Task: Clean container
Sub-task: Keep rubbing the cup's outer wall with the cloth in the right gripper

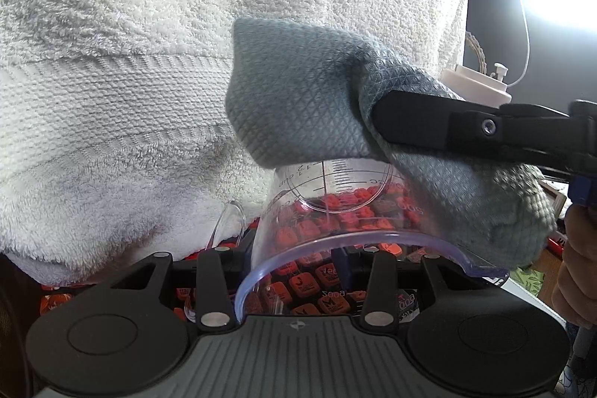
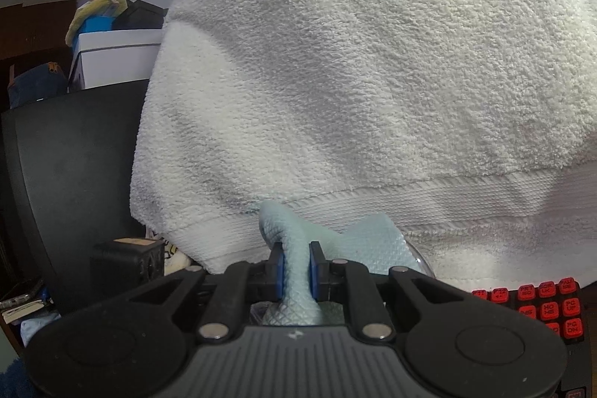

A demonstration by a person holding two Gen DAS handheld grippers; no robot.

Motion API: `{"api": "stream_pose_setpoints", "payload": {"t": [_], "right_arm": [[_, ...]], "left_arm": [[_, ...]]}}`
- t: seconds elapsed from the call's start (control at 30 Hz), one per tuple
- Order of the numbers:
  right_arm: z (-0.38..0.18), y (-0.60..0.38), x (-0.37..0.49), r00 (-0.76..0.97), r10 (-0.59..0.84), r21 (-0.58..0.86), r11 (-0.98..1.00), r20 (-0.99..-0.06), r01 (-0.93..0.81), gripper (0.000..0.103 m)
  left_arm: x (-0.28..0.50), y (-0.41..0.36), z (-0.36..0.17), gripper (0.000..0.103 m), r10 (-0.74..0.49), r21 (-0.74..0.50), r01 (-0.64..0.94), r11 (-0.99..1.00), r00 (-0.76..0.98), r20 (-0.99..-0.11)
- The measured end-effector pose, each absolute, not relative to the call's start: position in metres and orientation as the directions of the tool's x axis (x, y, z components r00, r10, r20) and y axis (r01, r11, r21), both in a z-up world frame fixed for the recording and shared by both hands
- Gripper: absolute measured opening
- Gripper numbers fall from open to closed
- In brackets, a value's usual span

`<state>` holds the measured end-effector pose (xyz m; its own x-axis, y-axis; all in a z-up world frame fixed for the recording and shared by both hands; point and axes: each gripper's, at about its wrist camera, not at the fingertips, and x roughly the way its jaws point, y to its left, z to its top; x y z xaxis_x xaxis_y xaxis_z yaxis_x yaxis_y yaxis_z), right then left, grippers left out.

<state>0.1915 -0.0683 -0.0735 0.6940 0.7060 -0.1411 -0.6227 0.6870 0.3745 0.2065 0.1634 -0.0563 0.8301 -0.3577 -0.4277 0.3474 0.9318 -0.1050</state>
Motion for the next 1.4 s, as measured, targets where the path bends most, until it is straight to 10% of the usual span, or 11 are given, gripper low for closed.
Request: {"api": "stream_pose_setpoints", "payload": {"t": [1.4], "right_arm": [[-0.079, -0.076, 0.199, 0.631, 0.769, 0.471, 0.596, -0.103, -0.650, 0.013]], "left_arm": [[0.215, 0.156, -0.053, 0.039, -0.365, -0.109, 0.353, 0.929, 0.828, -0.427]]}}
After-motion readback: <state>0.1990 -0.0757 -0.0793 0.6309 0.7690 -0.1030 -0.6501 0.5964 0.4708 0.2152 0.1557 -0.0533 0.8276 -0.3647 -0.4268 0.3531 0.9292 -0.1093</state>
